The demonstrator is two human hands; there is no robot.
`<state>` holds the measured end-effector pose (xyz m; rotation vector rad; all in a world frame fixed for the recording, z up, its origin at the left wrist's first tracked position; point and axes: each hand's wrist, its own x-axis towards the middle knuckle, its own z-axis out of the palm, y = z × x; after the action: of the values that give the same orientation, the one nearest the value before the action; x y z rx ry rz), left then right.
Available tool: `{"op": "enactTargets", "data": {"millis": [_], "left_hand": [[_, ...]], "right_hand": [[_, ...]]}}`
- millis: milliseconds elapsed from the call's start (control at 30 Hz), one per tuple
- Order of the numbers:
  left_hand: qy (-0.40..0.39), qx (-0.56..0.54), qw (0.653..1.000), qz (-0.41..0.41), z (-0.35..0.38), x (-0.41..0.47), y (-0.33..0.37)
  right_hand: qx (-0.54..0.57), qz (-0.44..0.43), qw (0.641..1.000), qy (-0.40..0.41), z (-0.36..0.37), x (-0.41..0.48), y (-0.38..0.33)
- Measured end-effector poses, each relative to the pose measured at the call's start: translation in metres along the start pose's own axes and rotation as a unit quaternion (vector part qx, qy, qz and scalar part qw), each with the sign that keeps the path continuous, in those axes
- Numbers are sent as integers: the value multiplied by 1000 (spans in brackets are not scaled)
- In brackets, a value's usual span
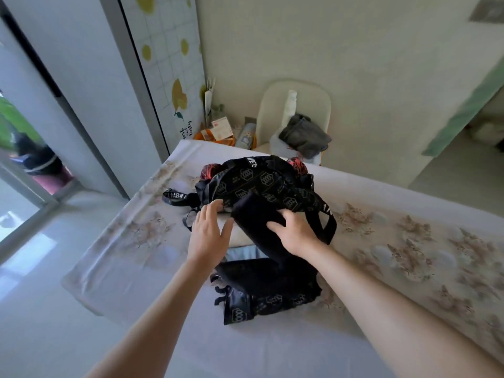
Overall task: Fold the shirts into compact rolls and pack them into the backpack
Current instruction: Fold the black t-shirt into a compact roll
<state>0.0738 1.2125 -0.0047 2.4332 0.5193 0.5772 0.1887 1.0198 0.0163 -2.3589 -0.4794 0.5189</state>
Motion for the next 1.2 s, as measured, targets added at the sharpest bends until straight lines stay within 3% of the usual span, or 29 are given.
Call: {"op": "enactTargets", "data": {"millis": [133, 200, 267, 333, 400, 467, 533, 700, 767, 867, 1000, 1067, 1200], "left_hand": [[-19, 10, 998, 63, -3, 14, -15], [-77, 28, 994, 69, 0, 20, -17], [-194, 81, 977, 44, 5, 24, -21], [-286, 163, 943, 41, 12, 25, -26], [-237, 205, 946, 83, 11, 31, -28], [-113, 176, 965, 156, 9, 44, -28], [-37, 154, 960, 230, 12, 64, -29], [-161, 313, 895, 274, 20, 104, -40], [-169, 351, 879, 276, 22, 112, -43], [-162, 337, 892, 253, 22, 127, -39], [-75, 181, 972, 129, 10, 151, -30], [-37, 144, 978, 143, 4, 152, -27], [33, 108, 977, 178, 0, 144, -29]], "right_hand": [[200, 90, 975, -46, 33, 16, -6], [244, 133, 959, -59, 45, 22, -6], [143, 158, 975, -56, 51, 24, -9], [-69, 133, 989, 0, 53, 25, -10], [-207, -19, 974, 94, 54, 26, -10], [-257, -176, 942, 123, 57, 29, -14], [-277, -228, 927, 106, 64, 33, -18], [-253, -141, 957, -9, 83, 33, -23], [-251, -125, 960, -20, 89, 31, -20], [-235, -111, 966, 4, 96, 26, -19], [-221, -96, 970, 22, 99, 27, -24], [-190, -90, 977, 39, 97, 36, -31], [-151, -139, 967, 151, 94, 67, -44]]}}
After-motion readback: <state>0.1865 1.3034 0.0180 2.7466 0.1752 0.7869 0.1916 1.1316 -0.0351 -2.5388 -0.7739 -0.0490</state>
